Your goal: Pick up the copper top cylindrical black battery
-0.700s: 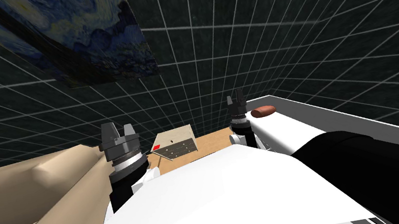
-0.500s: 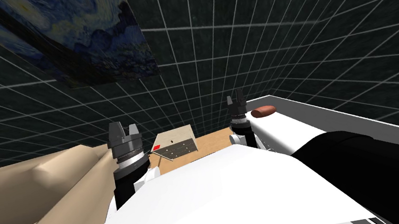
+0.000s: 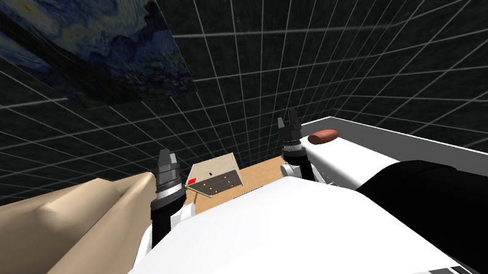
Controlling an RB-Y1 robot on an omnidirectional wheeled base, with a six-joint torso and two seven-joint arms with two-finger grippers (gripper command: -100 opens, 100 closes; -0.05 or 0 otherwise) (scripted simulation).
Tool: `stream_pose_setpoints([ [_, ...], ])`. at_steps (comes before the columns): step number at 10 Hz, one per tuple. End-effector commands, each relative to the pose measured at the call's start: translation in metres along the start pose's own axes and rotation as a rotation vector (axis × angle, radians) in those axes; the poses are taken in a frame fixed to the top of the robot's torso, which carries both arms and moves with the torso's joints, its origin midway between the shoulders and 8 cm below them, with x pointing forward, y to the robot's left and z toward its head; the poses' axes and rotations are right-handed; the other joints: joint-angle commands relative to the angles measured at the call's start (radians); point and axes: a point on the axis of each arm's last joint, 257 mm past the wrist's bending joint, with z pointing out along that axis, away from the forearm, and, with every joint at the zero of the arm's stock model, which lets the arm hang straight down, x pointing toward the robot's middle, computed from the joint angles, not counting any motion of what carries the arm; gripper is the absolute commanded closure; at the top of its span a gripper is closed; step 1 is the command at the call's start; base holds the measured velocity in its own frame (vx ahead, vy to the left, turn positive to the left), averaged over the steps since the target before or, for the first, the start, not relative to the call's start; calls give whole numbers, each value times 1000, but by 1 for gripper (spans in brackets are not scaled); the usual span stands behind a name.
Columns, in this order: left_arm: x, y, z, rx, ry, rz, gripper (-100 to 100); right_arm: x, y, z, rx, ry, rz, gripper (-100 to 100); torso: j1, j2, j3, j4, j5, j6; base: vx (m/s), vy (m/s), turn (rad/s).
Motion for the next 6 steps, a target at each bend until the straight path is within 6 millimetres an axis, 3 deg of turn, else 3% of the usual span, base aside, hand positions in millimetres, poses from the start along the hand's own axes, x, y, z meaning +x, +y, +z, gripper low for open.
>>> stream_pose_setpoints([
  [1,6,19,-2,-24,33,68,-100,0,0,0,0,0,0,0,0,0,0,0,0,0,34,20,-2],
  [6,24,73,-12,-109,106,202,-100,0,0,0,0,0,0,0,0,0,0,0,0,0,22,10,-1],
])
